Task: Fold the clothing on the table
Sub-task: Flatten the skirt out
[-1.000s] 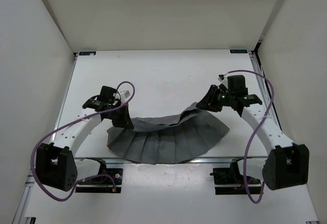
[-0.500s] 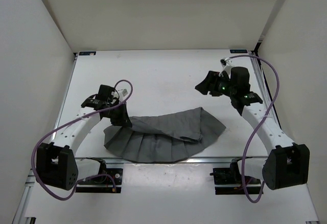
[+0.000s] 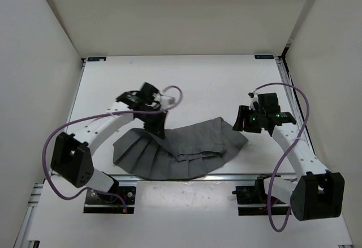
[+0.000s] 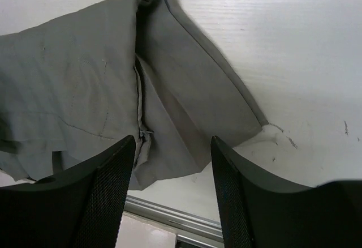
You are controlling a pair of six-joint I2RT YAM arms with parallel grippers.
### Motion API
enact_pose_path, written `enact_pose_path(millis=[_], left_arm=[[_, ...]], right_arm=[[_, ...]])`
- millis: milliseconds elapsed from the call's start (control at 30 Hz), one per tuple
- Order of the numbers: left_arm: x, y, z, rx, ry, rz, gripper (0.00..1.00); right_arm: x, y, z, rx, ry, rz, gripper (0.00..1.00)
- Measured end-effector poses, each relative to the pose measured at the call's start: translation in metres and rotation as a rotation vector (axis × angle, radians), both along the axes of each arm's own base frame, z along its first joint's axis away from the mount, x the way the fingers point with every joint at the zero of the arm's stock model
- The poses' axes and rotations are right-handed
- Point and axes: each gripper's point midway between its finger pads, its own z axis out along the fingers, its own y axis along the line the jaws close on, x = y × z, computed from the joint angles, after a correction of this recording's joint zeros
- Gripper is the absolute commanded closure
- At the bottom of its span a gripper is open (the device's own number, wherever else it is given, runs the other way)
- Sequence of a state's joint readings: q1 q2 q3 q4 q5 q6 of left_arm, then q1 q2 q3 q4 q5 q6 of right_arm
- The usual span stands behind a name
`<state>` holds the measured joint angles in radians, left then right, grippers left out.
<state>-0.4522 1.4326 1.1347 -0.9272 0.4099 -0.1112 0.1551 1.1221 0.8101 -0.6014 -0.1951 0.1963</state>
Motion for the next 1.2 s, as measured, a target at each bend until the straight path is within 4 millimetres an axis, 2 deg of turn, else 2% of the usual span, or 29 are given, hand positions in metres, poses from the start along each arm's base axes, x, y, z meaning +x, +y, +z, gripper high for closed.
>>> enact_pose_path(millis=[133,167,200,233,267,333,367,433,467,500,533,633,700,767,833,867,900,967,1033,1200], left_arm=[[-0.053,-0.060,-0.002,0.030,0.049,-0.318,1.00],[-0.057,-0.067,0.001,0.019,0.056,-0.342,1.00],[-0.054,-0.069,0.004,-0.003,0.062,-0.328,1.00],[-0.043,-0.065,0.012,-0.044,0.070,-0.265,1.00],[-0.022,-0.057,0.020,-0.089,0.057,-0.173,1.00],[0.046,-0.012,0.038,-0.205,-0.022,0.135,1.00],[0.084,0.032,0.046,-0.261,-0.092,0.348,1.00],[0.115,0.118,0.050,-0.285,-0.176,0.695,1.00],[0.117,0.144,0.048,-0.271,-0.192,0.801,1.00],[0.118,0.159,0.046,-0.254,-0.201,0.871,1.00],[0.118,0.161,0.042,-0.238,-0.204,0.893,1.00],[0.111,0.127,0.017,-0.219,-0.151,0.832,1.00],[0.095,0.105,-0.009,-0.205,-0.082,0.787,1.00],[0.080,0.095,-0.031,-0.178,-0.013,0.772,1.00],[0.074,0.095,-0.041,-0.152,0.020,0.780,1.00],[0.076,0.097,-0.042,-0.146,0.014,0.786,1.00],[0.077,0.099,-0.042,-0.143,0.006,0.792,1.00],[0.081,0.103,-0.039,-0.143,-0.014,0.804,1.00],[0.083,0.108,-0.037,-0.142,-0.028,0.821,1.00],[0.080,0.116,-0.035,-0.129,-0.063,0.846,1.00]], right_arm=[[-0.003,-0.010,-0.003,-0.011,0.026,-0.037,0.39],[-0.004,-0.011,-0.004,-0.016,0.030,-0.042,0.40],[-0.005,-0.012,-0.004,-0.018,0.033,-0.042,0.39],[-0.005,-0.012,-0.004,-0.019,0.035,-0.043,0.40],[-0.006,-0.011,-0.004,-0.018,0.039,-0.043,0.40],[-0.006,-0.010,-0.003,-0.017,0.040,-0.041,0.40],[-0.006,-0.009,-0.003,-0.016,0.041,-0.041,0.39],[-0.006,-0.008,-0.003,-0.015,0.044,-0.038,0.40],[-0.006,-0.006,-0.003,-0.014,0.045,-0.036,0.40],[-0.006,-0.004,-0.003,-0.014,0.048,-0.029,0.40],[-0.006,-0.002,-0.003,-0.013,0.053,-0.023,0.40],[-0.007,0.004,-0.007,-0.011,0.070,-0.003,0.38],[-0.007,0.009,-0.010,-0.007,0.082,0.019,0.37],[-0.006,0.014,-0.013,-0.002,0.094,0.046,0.38],[-0.003,0.023,-0.016,-0.003,0.104,0.087,0.45],[-0.002,0.028,-0.017,-0.003,0.106,0.110,0.59],[0.001,0.035,-0.017,-0.005,0.107,0.142,0.78],[0.010,0.051,-0.015,0.003,0.106,0.196,1.00],[0.026,0.072,-0.007,0.024,0.104,0.247,1.00],[0.086,0.141,0.019,0.083,0.014,0.389,1.00]])
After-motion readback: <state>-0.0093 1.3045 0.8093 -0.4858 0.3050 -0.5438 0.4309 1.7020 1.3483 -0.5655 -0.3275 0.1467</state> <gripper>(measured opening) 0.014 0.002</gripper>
